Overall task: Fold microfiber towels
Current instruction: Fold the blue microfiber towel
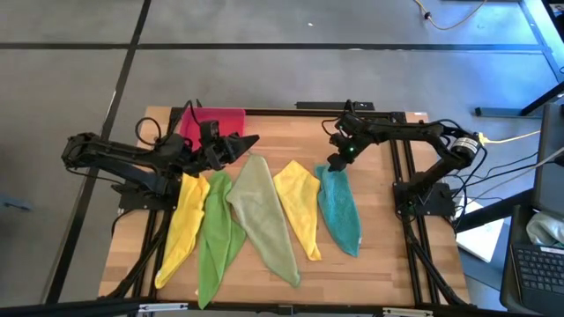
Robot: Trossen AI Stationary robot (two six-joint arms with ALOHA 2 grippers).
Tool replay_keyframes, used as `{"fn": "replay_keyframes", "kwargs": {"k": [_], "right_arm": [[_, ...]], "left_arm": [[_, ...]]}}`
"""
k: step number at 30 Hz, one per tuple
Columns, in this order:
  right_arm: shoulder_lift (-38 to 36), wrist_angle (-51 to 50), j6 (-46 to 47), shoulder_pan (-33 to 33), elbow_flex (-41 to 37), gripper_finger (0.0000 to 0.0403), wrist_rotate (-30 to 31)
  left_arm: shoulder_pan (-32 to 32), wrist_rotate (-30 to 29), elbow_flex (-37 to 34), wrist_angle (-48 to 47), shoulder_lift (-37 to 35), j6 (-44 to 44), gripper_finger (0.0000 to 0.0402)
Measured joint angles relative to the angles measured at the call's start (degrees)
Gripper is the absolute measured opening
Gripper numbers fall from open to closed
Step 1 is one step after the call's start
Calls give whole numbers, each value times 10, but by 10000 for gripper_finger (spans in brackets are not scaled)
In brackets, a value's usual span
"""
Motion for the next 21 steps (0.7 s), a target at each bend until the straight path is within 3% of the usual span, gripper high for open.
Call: {"fn": "replay_keyframes", "kwargs": {"k": [4,11,14,19,21], "right_arm": [[0,-1,0,1,0,194,-56],[-2,-6,-32,-4,18,194,-46],[-13,-13,-63,-4,42,194,3],[-18,-38,-146,-5,62,194,135],[-11,-38,-147,-10,62,194,146]], "left_arm": [[0,0,0,0,0,-4,0],[-10,0,0,0,0,-4,0],[-16,0,0,-1,0,-4,0],[-24,0,0,-1,0,-4,0],[-27,0,0,-1,0,-5,0]]}}
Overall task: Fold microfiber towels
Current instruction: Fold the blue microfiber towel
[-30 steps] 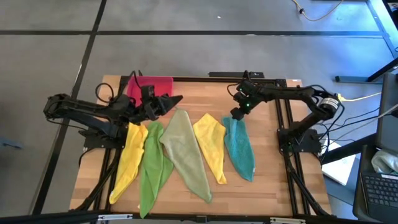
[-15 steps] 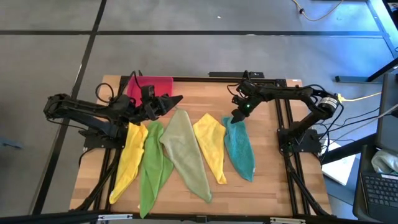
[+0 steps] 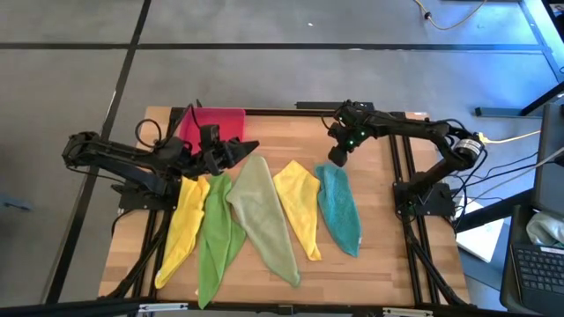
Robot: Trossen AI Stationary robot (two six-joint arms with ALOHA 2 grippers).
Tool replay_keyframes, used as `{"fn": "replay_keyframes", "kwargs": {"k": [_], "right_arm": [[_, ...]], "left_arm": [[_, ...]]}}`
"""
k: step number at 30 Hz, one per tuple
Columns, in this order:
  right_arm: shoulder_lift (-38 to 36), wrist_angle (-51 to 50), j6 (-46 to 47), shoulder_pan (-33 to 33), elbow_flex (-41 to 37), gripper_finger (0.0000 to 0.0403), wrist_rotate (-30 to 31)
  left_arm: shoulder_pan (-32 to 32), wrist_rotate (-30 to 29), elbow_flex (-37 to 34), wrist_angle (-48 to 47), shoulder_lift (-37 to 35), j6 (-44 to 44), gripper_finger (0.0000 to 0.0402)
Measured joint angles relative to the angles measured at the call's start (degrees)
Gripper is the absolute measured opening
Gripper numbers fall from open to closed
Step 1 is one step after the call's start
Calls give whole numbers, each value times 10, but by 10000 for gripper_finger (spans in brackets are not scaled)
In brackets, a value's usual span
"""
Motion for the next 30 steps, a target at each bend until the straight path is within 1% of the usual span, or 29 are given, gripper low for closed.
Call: {"fn": "replay_keyframes", "kwargs": {"k": [5,9,12,15,18,20,21,25,27,30], "right_arm": [[36,2,9,-6,-10,194,-70],[73,1,30,-5,-15,194,-146],[91,-10,61,-5,-15,194,-167],[92,-23,86,-5,-15,194,-198],[75,-41,90,-4,-15,193,-226],[58,-54,86,-1,-15,193,-223],[49,-59,83,0,-15,191,-209],[19,-71,72,7,-15,171,-109],[12,-71,72,9,-15,155,-74],[12,-68,74,10,-15,127,-66]], "left_arm": [[-11,0,0,0,0,-1,0],[-12,0,0,-7,0,-1,0],[-12,0,0,-12,0,-1,0],[-11,0,0,-15,0,0,0],[-1,0,0,-34,0,1,0],[9,-6,0,-65,0,1,0],[13,-8,0,-81,0,0,0],[27,-11,0,-133,0,-1,0],[33,-12,0,-150,0,-1,0],[43,-14,0,-154,0,0,0]]}}
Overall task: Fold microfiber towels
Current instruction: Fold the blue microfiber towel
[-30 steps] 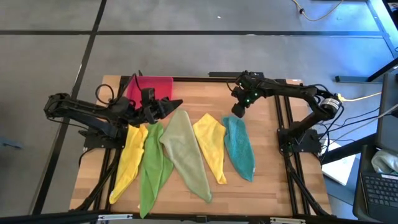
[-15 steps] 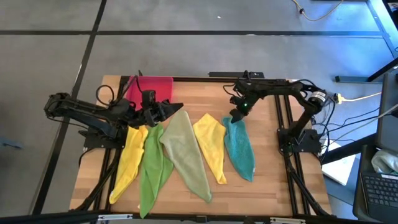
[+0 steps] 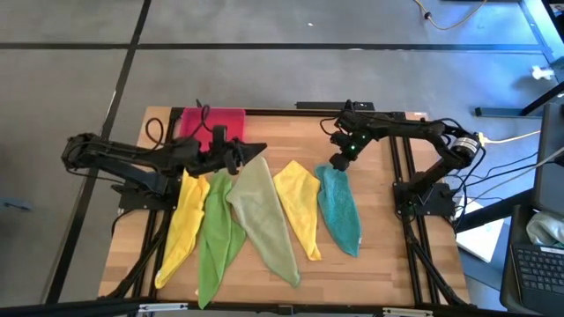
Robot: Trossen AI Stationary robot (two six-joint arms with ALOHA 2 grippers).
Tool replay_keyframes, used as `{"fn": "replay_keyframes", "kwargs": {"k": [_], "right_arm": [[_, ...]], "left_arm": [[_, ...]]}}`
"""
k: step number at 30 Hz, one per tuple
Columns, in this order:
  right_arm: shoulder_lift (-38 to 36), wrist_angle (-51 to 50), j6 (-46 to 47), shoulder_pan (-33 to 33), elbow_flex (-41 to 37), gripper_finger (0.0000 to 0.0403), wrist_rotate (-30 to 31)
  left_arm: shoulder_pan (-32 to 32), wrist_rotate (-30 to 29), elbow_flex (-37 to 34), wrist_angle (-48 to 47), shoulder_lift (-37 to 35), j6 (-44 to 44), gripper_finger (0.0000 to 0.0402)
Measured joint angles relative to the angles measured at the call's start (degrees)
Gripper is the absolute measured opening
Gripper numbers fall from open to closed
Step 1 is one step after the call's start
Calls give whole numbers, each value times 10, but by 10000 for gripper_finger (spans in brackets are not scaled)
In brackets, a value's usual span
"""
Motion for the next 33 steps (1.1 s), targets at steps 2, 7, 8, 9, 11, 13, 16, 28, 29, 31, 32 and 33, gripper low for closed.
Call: {"fn": "replay_keyframes", "kwargs": {"k": [2,7,8,9,11,13,16,28,29,31,32,33], "right_arm": [[0,4,-1,1,0,107,-5],[0,9,-16,-1,0,90,-6],[0,11,-19,-3,0,94,-6],[0,14,-26,-4,0,102,-6],[0,21,-35,-4,0,125,-6],[0,27,-46,-4,0,157,0],[0,31,-62,-4,0,210,25],[3,93,-13,11,-59,250,11],[3,94,-9,12,-63,246,5],[3,92,-2,14,-65,235,-13],[3,93,-2,16,-65,227,-23],[3,93,-2,17,-65,217,-30]], "left_arm": [[11,0,0,-1,0,1,0],[30,5,0,1,3,-1,0],[30,10,0,3,3,-1,0],[30,14,0,4,3,-4,0],[30,20,0,6,3,-15,0],[30,20,0,5,3,-31,0],[36,20,0,5,6,-67,0],[58,79,0,173,82,-86,0],[58,79,0,199,94,-86,0],[58,79,0,234,116,-93,0],[58,79,1,247,126,-94,0],[58,79,7,252,139,-95,0]]}}
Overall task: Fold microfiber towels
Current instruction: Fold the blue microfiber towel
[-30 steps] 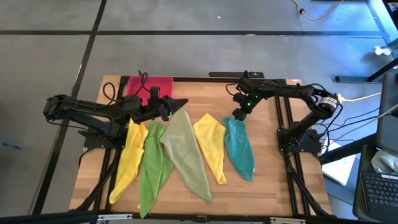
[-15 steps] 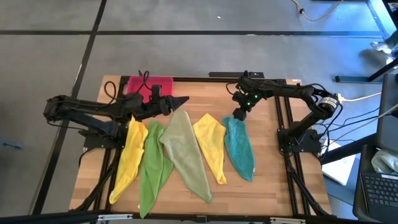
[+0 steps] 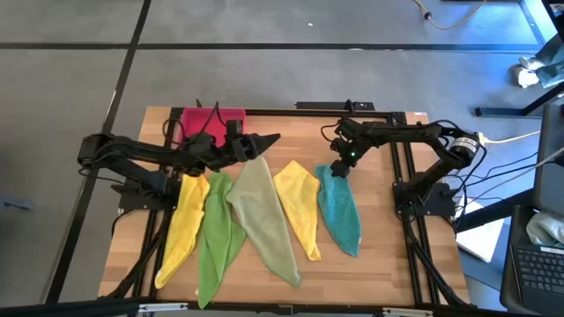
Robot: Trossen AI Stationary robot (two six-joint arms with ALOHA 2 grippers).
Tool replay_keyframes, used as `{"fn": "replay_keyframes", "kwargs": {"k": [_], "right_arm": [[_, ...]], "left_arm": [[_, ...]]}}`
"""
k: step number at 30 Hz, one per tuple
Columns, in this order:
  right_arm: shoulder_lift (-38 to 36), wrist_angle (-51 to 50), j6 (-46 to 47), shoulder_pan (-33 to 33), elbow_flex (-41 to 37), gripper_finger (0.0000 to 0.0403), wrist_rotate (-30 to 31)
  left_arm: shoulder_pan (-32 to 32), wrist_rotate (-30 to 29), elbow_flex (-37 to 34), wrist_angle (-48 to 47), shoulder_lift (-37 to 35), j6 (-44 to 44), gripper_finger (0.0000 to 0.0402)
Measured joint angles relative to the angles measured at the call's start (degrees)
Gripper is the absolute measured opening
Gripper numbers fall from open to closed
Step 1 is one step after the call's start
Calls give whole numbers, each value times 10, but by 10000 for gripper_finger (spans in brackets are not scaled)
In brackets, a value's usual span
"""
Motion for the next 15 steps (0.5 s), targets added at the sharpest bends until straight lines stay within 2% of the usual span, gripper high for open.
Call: {"fn": "replay_keyframes", "kwargs": {"k": [5,9,12,15], "right_arm": [[-16,-1,-6,7,1,144,-17],[-46,-10,-13,7,1,68,-25],[-79,-21,-10,6,1,17,-58],[-113,-24,12,7,1,11,-96]], "left_arm": [[0,34,73,-18,61,10,0],[3,69,136,-106,100,118,0],[8,65,170,-196,117,177,0],[20,63,178,-243,130,224,0]]}}
